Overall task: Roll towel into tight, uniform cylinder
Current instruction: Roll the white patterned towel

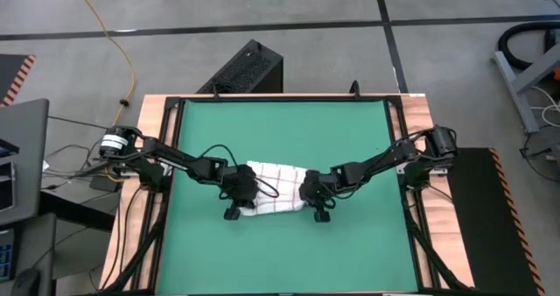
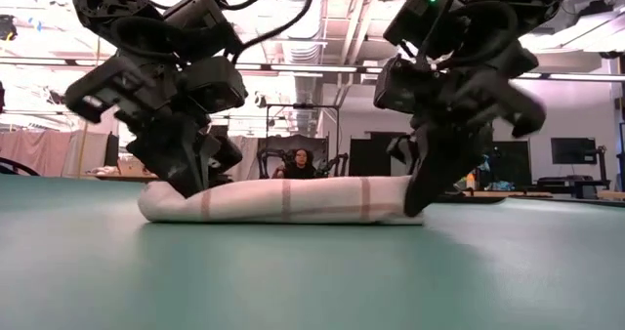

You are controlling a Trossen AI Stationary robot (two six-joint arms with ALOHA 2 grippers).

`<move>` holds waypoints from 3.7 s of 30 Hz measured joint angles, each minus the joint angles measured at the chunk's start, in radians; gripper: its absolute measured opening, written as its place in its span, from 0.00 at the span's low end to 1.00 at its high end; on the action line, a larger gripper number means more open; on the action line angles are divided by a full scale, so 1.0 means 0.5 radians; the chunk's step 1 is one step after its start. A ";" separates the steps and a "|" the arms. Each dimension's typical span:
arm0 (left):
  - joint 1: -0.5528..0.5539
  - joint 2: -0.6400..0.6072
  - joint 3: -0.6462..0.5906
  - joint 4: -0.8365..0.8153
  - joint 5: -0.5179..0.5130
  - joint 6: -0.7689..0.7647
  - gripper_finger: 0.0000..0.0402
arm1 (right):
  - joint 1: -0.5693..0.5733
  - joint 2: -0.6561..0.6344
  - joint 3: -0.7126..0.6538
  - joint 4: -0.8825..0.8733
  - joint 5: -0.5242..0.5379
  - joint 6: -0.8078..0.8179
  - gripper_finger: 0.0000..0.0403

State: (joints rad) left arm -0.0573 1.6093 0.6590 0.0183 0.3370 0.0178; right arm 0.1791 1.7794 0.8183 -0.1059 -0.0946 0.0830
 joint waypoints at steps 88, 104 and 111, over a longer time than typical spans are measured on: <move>-0.082 0.394 -0.080 0.790 0.141 -1.010 0.00 | -0.124 0.014 -0.005 -0.035 -1.116 0.366 0.09; 0.185 -0.190 -0.085 0.683 -0.280 -0.231 0.00 | -0.082 0.011 -0.006 -0.030 -1.055 0.294 0.09; 0.203 0.126 0.095 0.762 -0.214 0.064 0.00 | -0.056 0.011 -0.006 -0.026 -1.027 0.290 0.09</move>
State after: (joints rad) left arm 0.0440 1.6723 0.7063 0.3991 0.2302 0.0496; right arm 0.1513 1.7847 0.8154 -0.1186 -0.6081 0.2279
